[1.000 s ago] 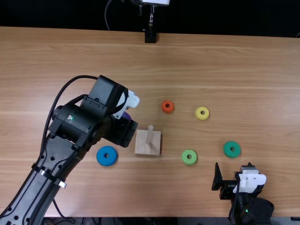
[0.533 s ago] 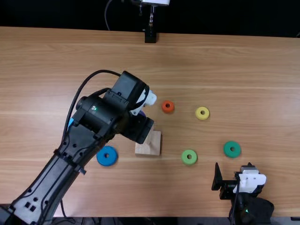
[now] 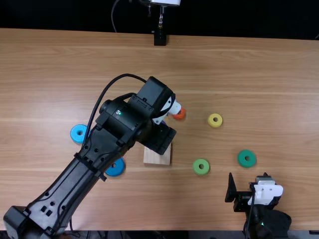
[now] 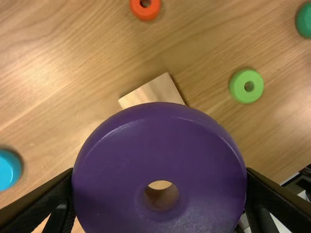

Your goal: Build the Hanoi tower: stack the rings onto the peg from bottom to top in this color order: purple, dark blue, light blue, dark green, light green, yellow, orange.

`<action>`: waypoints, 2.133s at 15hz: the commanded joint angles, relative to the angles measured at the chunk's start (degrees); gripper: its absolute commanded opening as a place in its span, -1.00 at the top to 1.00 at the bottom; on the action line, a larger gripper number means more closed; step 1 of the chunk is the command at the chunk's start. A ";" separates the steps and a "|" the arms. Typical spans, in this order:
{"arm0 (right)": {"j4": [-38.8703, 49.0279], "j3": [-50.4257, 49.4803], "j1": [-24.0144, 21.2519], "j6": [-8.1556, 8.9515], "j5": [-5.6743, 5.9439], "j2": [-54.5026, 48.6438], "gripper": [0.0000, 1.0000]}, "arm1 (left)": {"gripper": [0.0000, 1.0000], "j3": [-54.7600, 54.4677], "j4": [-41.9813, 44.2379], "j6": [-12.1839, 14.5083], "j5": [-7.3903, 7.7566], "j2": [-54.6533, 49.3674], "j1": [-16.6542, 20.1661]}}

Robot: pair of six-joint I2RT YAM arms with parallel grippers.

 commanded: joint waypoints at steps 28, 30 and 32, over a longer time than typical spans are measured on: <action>-3.56 -6.81 -0.70 0.13 0.55 -0.40 -1.00 | -1.00 4.62 -0.17 -2.03 0.31 6.97 -1.63; -3.56 -6.81 -0.70 0.13 0.55 -0.40 -1.00 | -1.00 4.70 -0.06 -1.82 0.10 6.70 -1.46; -3.56 -6.81 -0.70 0.13 0.55 -0.40 -1.00 | -1.00 4.62 0.36 -1.71 0.10 6.44 -1.37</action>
